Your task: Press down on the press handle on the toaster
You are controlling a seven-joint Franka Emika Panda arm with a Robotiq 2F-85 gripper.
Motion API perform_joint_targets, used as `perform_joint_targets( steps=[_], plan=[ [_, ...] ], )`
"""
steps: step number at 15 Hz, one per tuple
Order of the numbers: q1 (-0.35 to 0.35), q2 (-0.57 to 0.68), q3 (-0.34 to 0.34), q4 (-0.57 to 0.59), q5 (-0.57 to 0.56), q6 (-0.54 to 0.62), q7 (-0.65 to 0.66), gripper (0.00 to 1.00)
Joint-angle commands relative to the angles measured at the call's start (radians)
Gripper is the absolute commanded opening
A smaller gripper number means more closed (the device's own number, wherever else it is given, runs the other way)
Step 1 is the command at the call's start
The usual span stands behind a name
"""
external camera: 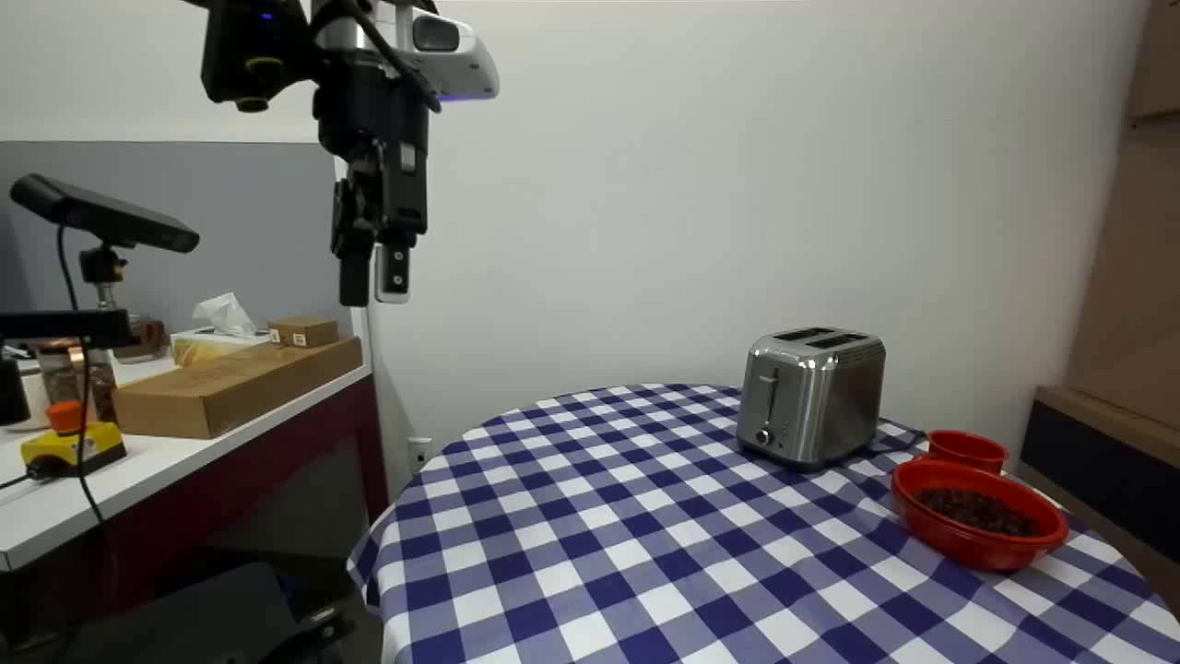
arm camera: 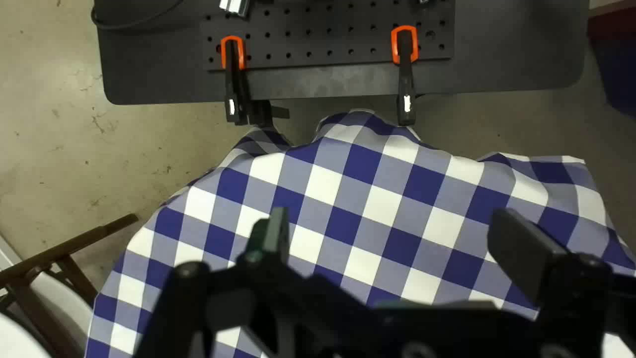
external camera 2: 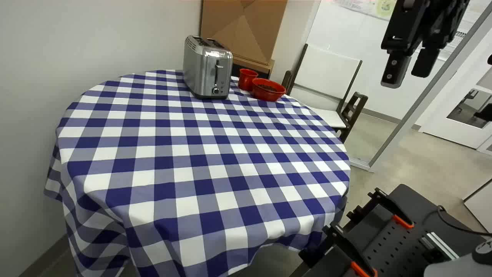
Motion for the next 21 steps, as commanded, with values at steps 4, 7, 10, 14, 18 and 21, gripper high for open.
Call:
perform_joint_targets(
  steps=[4,7,10,14,18,21],
  plan=[
    [0.000,0.017,-0.010,0.009,-0.013,0.034,0.026,1.00],
    [-0.041,0.101,-0.039,0.072,-0.039,0.117,0.010,1.00],
    [-0.072,0.244,-0.073,0.176,-0.067,0.198,-0.021,1.00],
    [-0.076,0.458,-0.116,0.372,-0.080,0.237,-0.075,1.00],
    [-0.071,0.667,-0.137,0.607,-0.100,0.216,-0.094,1.00],
    [-0.061,0.819,-0.148,0.781,-0.149,0.213,-0.087,1.00]
  ],
)
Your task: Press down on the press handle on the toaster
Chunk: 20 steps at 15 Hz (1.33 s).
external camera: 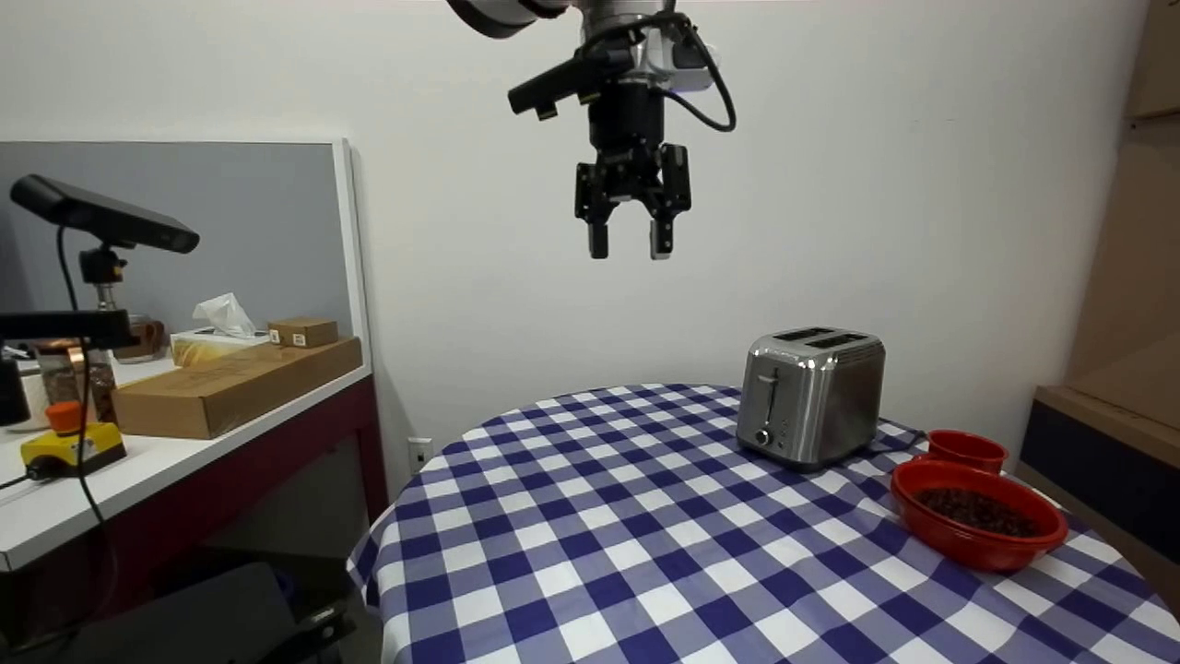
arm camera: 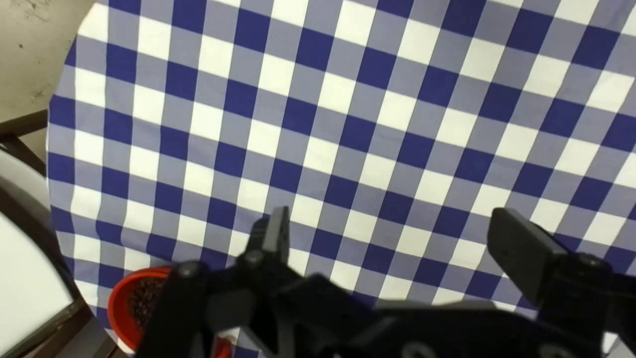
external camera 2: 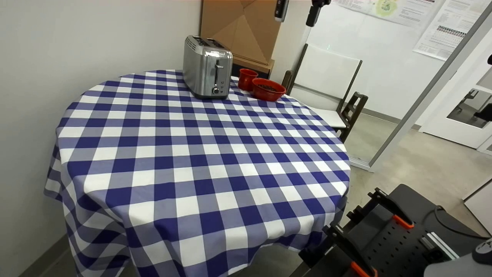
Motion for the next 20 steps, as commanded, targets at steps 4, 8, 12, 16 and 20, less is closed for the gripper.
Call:
perform_joint_targets(
  steps=[4,8,12,16,20],
  plan=[
    [0.022,0.368,-0.013,0.417,-0.182,0.012,0.028,1.00],
    [0.081,0.520,-0.078,0.557,-0.224,0.121,0.048,1.00],
    [0.116,0.629,-0.124,0.648,-0.208,0.218,0.090,1.00],
    [0.140,0.703,-0.162,0.708,-0.198,0.272,0.132,0.57],
    [0.162,0.751,-0.193,0.755,-0.201,0.296,0.167,0.28]
  ],
)
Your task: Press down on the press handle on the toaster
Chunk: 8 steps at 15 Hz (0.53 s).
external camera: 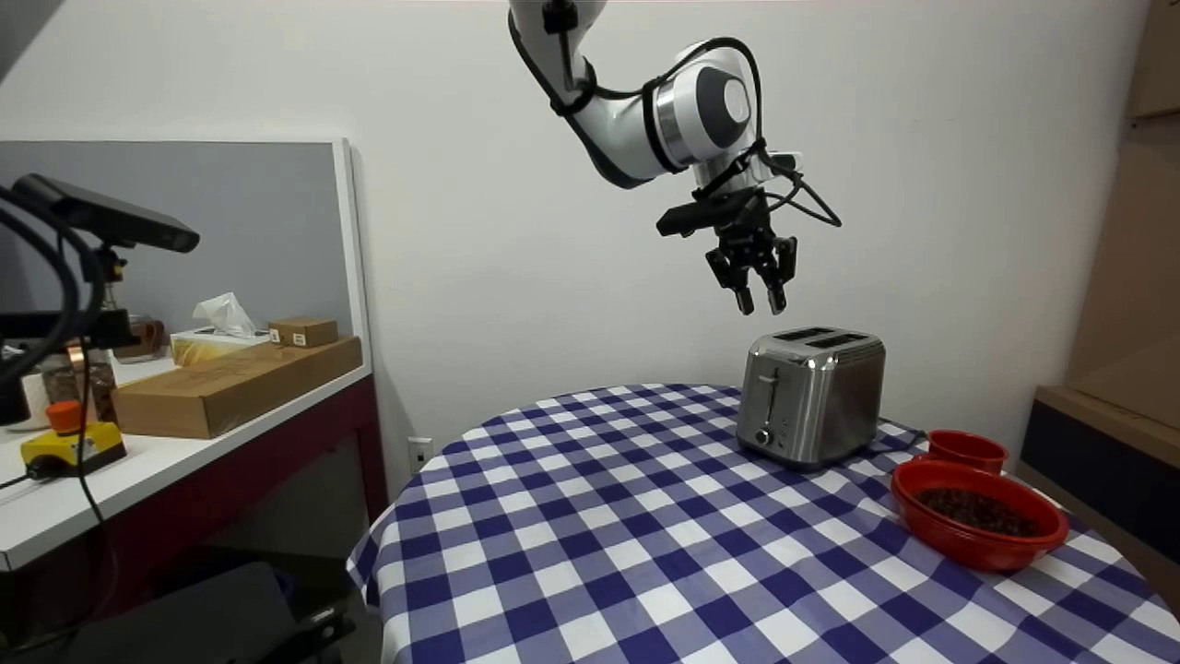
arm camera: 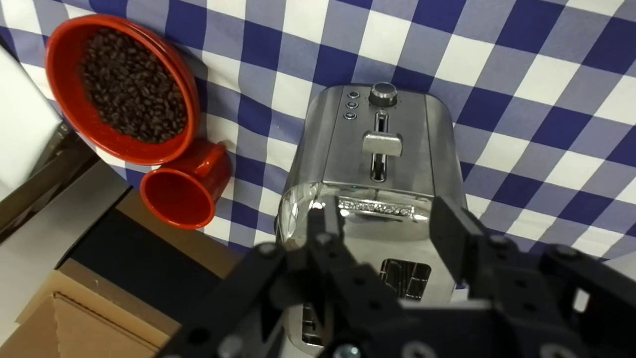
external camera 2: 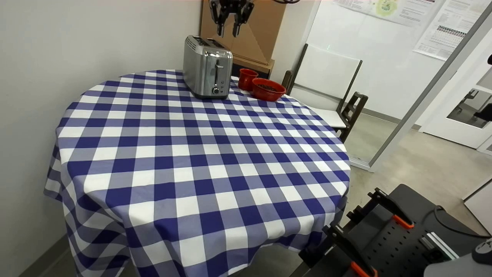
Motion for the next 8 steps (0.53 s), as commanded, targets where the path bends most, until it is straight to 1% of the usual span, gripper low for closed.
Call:
perform_joint_targets(
  steps=[1,2,3,4,8],
  plan=[
    [0.034,0.062,-0.042,0.076,-0.005,0.026,0.048,0.20],
    [0.039,0.071,-0.049,0.085,-0.009,0.034,0.056,0.13],
    [0.047,0.086,-0.060,0.089,-0.018,0.053,0.064,0.05],
    [0.053,0.094,-0.068,0.093,-0.020,0.061,0.071,0.00],
    [0.078,0.146,-0.102,0.098,-0.028,0.116,0.086,0.00]
  ],
)
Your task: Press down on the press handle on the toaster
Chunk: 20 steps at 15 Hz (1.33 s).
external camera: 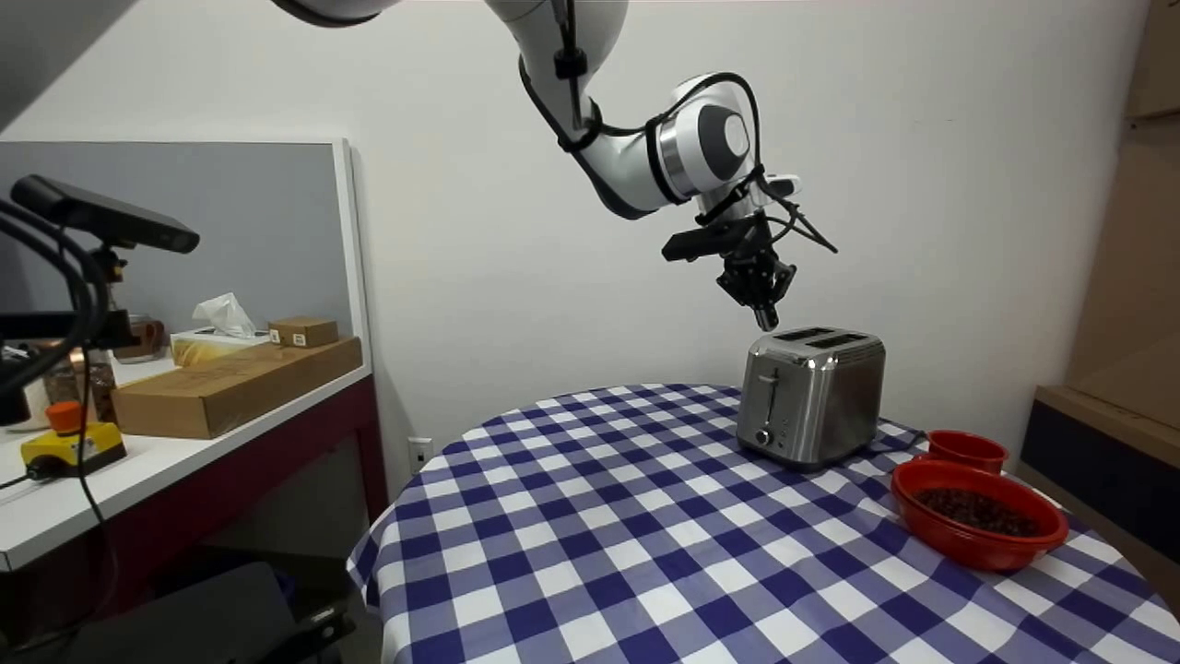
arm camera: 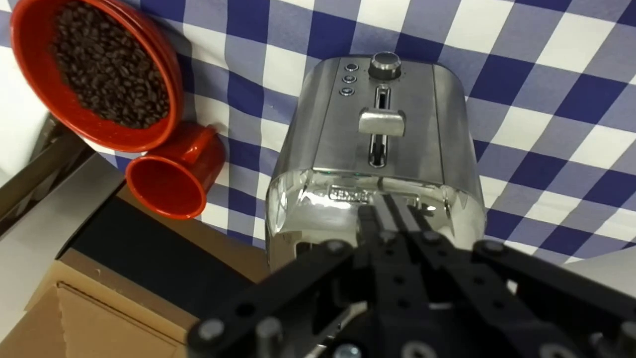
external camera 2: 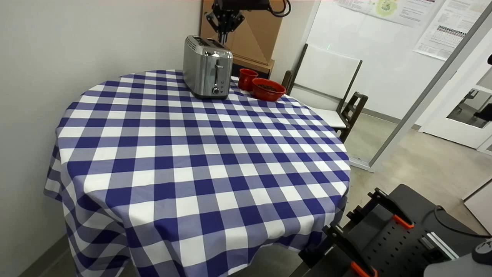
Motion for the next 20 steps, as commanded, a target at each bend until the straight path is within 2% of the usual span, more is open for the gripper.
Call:
perform_joint_targets(
  steps=[1,20],
  plan=[
    [0.033,0.066,-0.043,0.041,-0.027,0.047,0.036,0.00],
    [0.076,0.274,-0.111,0.056,-0.022,0.125,0.031,0.00]
  ],
)
